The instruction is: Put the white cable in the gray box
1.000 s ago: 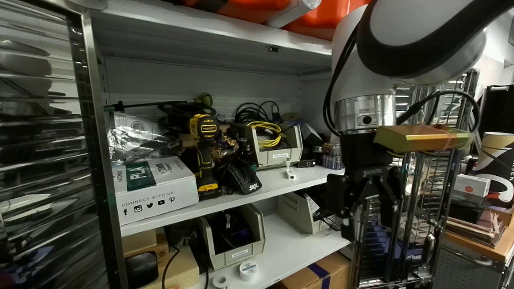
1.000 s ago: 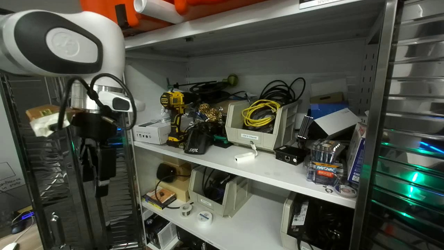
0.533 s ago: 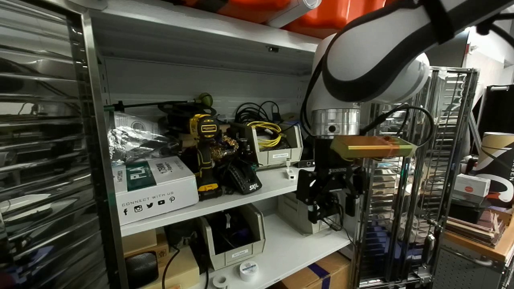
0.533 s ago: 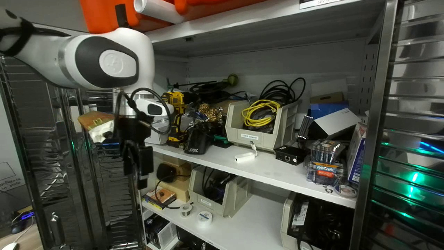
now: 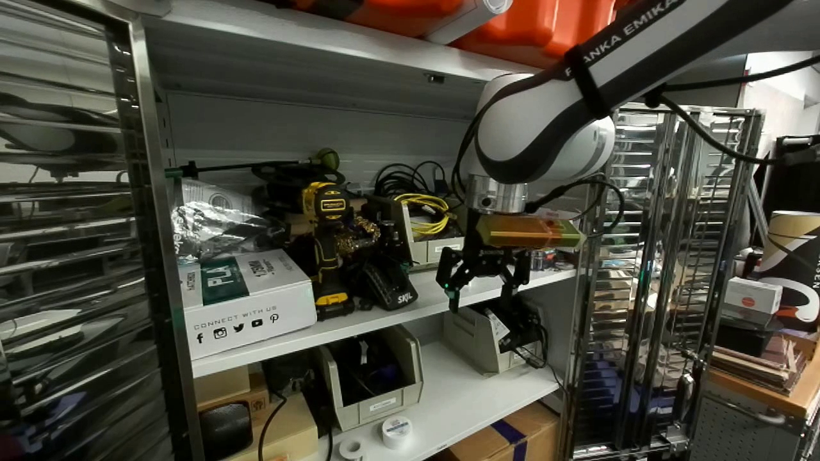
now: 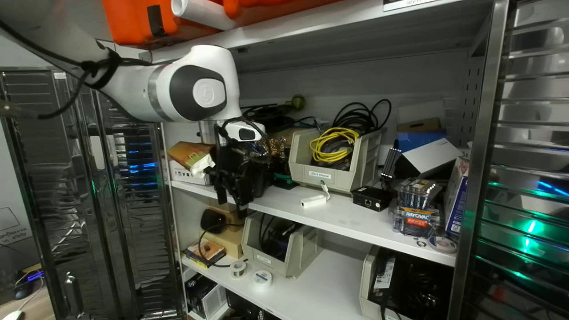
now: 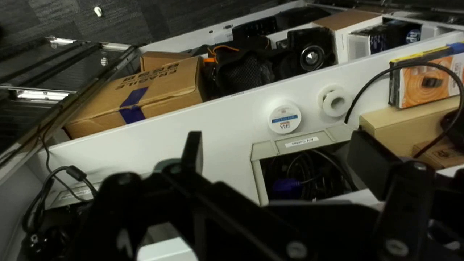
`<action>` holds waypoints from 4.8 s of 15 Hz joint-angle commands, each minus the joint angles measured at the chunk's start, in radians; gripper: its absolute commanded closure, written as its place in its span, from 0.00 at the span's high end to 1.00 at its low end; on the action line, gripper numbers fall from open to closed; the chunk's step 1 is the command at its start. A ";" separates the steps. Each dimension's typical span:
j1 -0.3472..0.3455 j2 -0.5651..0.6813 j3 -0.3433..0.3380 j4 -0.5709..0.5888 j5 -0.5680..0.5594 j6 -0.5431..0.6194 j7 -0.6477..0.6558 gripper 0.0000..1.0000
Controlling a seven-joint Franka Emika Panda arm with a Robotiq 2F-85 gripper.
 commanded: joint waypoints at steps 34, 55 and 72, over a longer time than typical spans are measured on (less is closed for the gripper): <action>0.014 0.631 -0.168 0.914 -0.015 -0.340 -0.006 0.63; 0.137 0.184 -0.183 0.166 -0.154 0.202 0.253 0.08; 0.109 0.104 -0.268 0.154 -0.933 0.631 1.305 0.08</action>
